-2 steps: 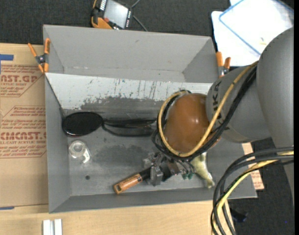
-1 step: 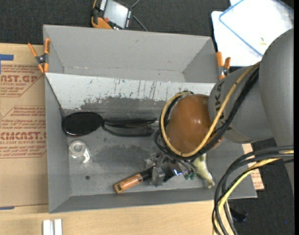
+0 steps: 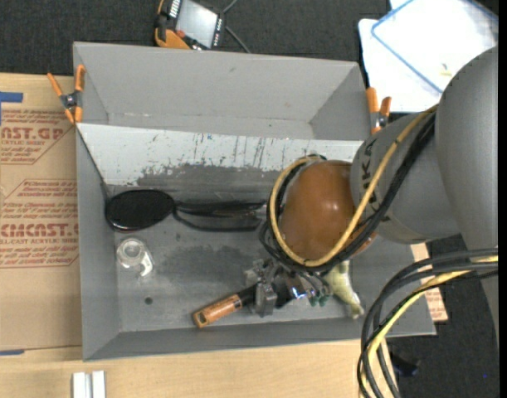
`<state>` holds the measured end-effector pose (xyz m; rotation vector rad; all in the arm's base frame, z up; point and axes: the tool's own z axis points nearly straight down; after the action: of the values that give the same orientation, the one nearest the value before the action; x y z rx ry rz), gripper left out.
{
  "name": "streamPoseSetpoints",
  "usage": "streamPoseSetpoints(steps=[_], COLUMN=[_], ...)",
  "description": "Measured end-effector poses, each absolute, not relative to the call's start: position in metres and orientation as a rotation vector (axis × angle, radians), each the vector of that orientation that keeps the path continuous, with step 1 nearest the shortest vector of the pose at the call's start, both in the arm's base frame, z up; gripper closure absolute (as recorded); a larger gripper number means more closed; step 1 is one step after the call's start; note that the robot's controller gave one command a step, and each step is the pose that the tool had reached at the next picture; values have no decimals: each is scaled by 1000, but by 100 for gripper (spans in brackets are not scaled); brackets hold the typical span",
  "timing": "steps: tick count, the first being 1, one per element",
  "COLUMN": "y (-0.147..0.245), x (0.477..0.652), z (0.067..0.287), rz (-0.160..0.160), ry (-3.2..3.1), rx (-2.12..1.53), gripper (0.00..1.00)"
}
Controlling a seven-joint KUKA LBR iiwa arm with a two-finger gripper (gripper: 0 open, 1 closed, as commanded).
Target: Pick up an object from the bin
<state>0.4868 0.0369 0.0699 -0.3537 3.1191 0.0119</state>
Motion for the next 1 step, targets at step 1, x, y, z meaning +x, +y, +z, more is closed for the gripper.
streamPoseSetpoints(steps=[1], y=[54], x=[489], z=[70], rz=[12], ry=[3115], rx=[-373], gripper=[100])
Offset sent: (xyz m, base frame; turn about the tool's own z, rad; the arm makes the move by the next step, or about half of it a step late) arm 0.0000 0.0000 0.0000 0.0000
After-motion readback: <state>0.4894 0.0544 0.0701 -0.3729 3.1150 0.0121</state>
